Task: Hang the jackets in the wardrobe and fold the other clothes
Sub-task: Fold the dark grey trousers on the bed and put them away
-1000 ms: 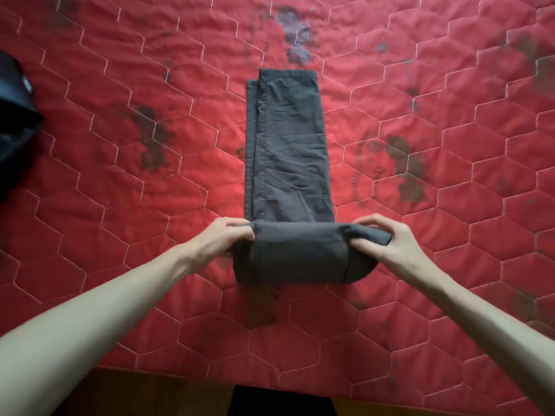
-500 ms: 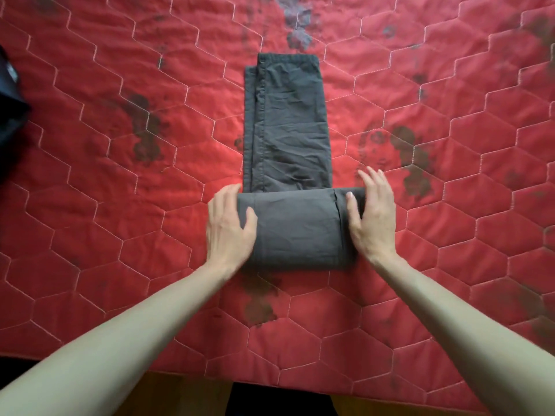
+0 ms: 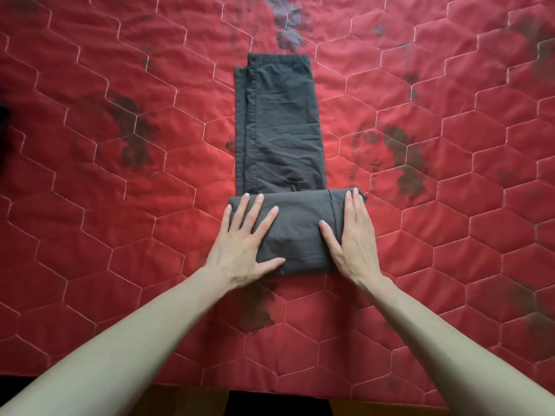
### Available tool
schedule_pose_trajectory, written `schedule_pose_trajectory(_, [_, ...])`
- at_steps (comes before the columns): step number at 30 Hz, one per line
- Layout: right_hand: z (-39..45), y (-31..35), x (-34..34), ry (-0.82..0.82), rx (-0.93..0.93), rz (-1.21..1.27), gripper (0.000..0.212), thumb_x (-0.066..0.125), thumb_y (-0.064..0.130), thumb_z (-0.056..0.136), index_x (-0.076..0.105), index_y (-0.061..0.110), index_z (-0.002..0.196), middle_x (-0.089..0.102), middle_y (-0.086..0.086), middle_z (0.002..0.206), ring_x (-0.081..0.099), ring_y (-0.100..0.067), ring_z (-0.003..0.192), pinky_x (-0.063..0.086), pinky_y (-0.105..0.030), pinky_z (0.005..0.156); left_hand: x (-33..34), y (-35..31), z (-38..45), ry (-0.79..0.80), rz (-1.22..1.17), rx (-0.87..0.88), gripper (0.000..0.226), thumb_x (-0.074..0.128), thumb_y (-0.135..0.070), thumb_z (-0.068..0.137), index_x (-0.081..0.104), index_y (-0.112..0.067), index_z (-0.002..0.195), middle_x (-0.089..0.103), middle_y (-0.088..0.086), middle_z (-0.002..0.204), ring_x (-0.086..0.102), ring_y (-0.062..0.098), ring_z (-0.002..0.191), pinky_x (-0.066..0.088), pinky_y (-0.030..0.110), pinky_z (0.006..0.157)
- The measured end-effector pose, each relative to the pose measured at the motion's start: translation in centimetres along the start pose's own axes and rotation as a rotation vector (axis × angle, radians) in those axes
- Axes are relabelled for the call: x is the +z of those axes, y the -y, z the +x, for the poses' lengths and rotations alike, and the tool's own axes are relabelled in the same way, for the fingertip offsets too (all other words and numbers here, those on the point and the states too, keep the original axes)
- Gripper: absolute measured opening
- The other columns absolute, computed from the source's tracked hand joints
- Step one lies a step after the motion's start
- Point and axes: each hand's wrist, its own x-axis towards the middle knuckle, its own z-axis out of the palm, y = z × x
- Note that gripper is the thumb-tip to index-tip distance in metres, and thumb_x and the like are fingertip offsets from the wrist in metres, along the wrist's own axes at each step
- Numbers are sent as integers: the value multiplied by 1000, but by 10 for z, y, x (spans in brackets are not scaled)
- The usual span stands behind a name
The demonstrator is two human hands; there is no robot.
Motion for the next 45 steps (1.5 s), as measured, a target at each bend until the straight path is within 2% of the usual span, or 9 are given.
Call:
schedule_pose_trajectory(3, [5,8,0,-30,60,50,84,52,51,102,21,2,162,20,-15,171,18,-26,158,17,-36,129,-1,3,1,-6,-6,13,108,37,-87,83,4,-29,167,-10,9,174,-18,32,159,8,60,128])
schedule_pose_trajectory(8, [23,29,-4,-200,253,24,64,69,40,96,50,7,148,48,-13,148,45,-35,132,40,-46,109,-1,-1,3,34,30,0,108,32,-88,84,-1,-28,167,-15,11,173,-21,34,158,5,59,128])
schedule_pose_trajectory(15, [53,41,-15,-62,486,201,46,68,37,96,60,10,133,63,-17,128,55,-38,121,41,-41,103,-2,-5,8,81,49,-16,111,38,-86,86,-9,-26,166,-23,12,171,-27,36,156,3,56,129])
schedule_pose_trajectory(22, [56,18,-24,58,457,635,9,71,26,98,76,22,104,77,11,97,71,-7,96,54,-37,99,-8,-9,9,133,67,-39,112,39,-86,87,-17,-26,164,-30,12,169,-33,36,153,1,55,129])
schedule_pose_trajectory(24, [53,17,-25,37,498,690,14,64,27,102,77,22,101,77,11,98,70,-6,95,53,-37,99,-10,-11,10,141,67,-49,112,40,-85,87,-17,-26,164,-29,12,169,-33,36,153,1,55,129])
schedule_pose_trajectory(29, [43,27,-11,-75,495,395,31,48,31,108,71,11,100,71,-16,100,62,-37,95,40,-39,82,-11,-15,10,165,93,-63,111,36,-85,88,-20,-25,163,-32,13,168,-35,38,152,1,56,129])
schedule_pose_trajectory(38, [48,24,-10,-99,440,323,34,46,38,109,60,16,88,71,-12,92,62,-39,93,40,-41,77,-3,-12,11,127,93,-47,112,33,-88,86,-10,-23,166,-27,14,170,-28,40,155,6,58,129])
schedule_pose_trajectory(42, [40,43,-10,-42,424,444,32,58,47,103,65,18,114,73,-6,101,65,-29,97,45,-36,82,-1,-11,12,142,80,-40,112,31,-88,84,-6,-22,167,-24,14,171,-25,40,156,8,59,128])
schedule_pose_trajectory(45, [41,43,-7,-61,451,503,33,58,44,103,65,16,118,74,-9,101,66,-34,98,48,-39,85,-4,-11,13,130,89,-40,113,33,-87,83,0,-20,167,-18,17,172,-21,41,157,10,60,127])
